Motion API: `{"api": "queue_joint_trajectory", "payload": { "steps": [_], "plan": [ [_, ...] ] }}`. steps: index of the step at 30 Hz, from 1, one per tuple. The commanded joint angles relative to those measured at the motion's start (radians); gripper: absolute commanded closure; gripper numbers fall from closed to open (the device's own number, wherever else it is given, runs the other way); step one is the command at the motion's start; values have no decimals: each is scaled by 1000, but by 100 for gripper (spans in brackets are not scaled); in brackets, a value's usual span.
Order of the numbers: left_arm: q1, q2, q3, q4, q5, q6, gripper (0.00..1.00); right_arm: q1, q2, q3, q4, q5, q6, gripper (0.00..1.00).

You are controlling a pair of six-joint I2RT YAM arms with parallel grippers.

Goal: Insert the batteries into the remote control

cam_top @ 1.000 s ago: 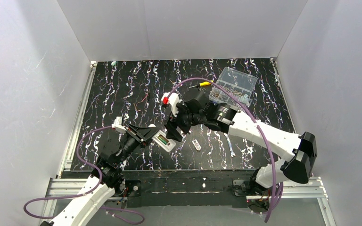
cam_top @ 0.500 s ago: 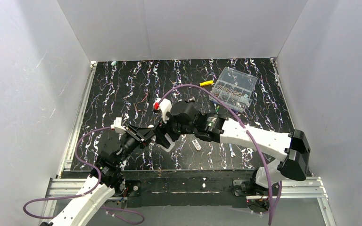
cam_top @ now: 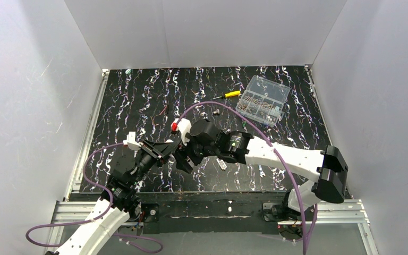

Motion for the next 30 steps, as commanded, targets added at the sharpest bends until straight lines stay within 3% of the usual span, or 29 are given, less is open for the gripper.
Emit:
{"api": "queue_joint_trajectory", "payload": {
  "steps": [1, 8, 13, 19, 26, 30],
  "plan": [
    [-4, -10, 45, 66, -11, -4, 100, 13, 5, -22, 30, -18, -3, 21],
    [-4, -8, 47, 80, -15, -24, 100, 13, 17, -19, 9, -10, -42, 35],
    [-5, -19, 54, 66, -5, -35, 100, 13, 10, -21, 0, 6, -95, 55],
    [-4, -44, 49, 42, 37, -57, 100, -14, -15, -23, -21, -4, -167, 87],
    [-6, -50, 47, 74, 92, -75, 100, -105, -76, -63, -1, -137, -239, 99],
    [-4, -28, 52, 116, 122, -78, 99, -132, -94, -65, -4, -235, -304, 99]
  ]
}}
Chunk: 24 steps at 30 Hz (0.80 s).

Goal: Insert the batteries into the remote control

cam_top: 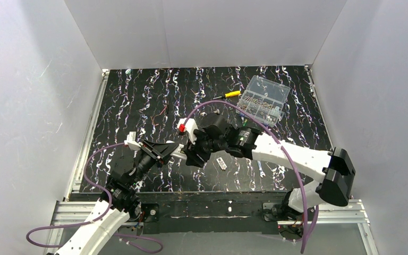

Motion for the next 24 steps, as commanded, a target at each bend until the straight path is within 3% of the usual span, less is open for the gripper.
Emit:
{"api": "queue_joint_trajectory", "payload": {
  "steps": [1, 4, 13, 20, 24],
  "plan": [
    [-4, 7, 49, 126, 82, -35, 99, -43, -48, -4, -2, -83, -130, 99],
    [-5, 24, 51, 150, 92, -41, 91, -43, -36, 12, -25, -117, -156, 99],
    [-4, 40, 54, 183, 121, -53, 88, -49, -31, 20, -40, -118, -199, 99],
    [-4, 37, 52, 182, 129, -58, 57, -57, -39, 21, -52, -128, -212, 99],
    [-4, 51, 56, 197, 132, -59, 52, -60, -40, 20, -53, -131, -213, 99]
  ]
}}
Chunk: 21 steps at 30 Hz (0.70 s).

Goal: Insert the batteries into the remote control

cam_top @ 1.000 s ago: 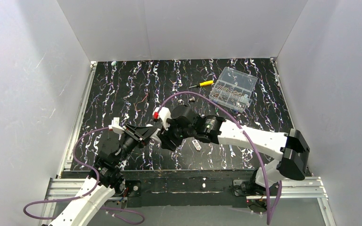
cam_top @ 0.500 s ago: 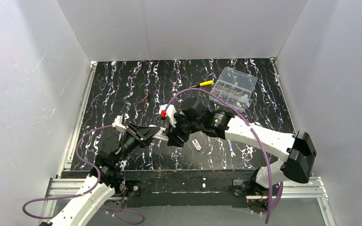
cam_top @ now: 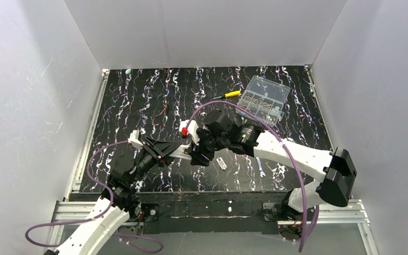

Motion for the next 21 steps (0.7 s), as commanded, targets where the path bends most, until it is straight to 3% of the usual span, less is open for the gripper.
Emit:
{"api": "queue_joint_trajectory", "payload": {
  "steps": [1, 7, 12, 15, 16, 18, 20, 21],
  "plan": [
    [-5, 6, 56, 121, 45, -17, 52, -8, -26, 24, 1, -15, -28, 99],
    [-4, 13, 56, 131, 54, -16, 64, -13, -30, 22, 2, -14, -28, 99],
    [-4, 16, 60, 121, 65, -11, 83, -19, -34, 22, 6, -10, -22, 99],
    [-5, 17, 60, 115, 72, -8, 100, -22, -38, 19, 17, -2, -14, 99],
    [-5, 17, 60, 110, 75, -5, 100, -23, -43, 17, 21, 2, -10, 99],
    [-5, 16, 63, 101, 82, 4, 100, -23, -51, 13, 36, 8, -3, 90],
    [-4, 12, 63, 87, 85, 13, 100, -23, -67, 6, 51, 18, 3, 73],
    [-5, 9, 63, 79, 84, 16, 100, -22, -80, 1, 63, 23, 8, 59]
  ]
}}
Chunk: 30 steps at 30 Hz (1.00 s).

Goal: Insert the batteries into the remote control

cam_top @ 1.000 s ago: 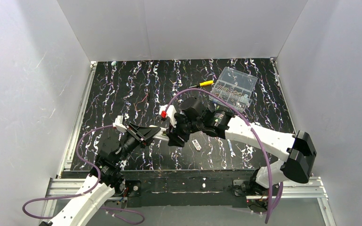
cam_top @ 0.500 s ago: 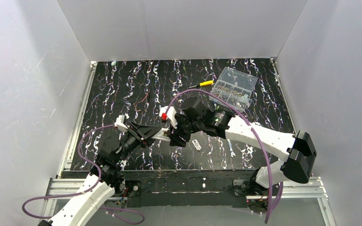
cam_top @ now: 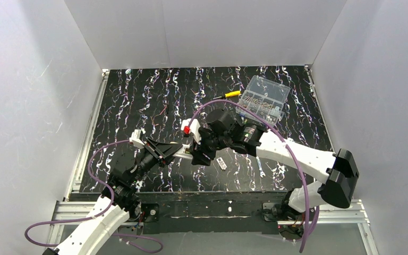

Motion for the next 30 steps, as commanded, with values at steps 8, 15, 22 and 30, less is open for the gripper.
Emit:
{"api": "queue_joint_trajectory", "payload": {
  "steps": [8, 15, 22, 30],
  "plan": [
    [-4, -63, 22, 8, 34, 9, 100, -162, -264, -134, 260, 157, 284, 31],
    [-4, -73, 20, -19, 33, 5, 100, -462, -139, -73, -59, 498, 660, 30],
    [-4, -67, 44, -37, 49, 1, 100, -546, 10, -106, 14, 528, 799, 26],
    [-4, -76, 55, -46, 52, 0, 100, -606, 210, -55, 32, 601, 913, 35]
  ]
}}
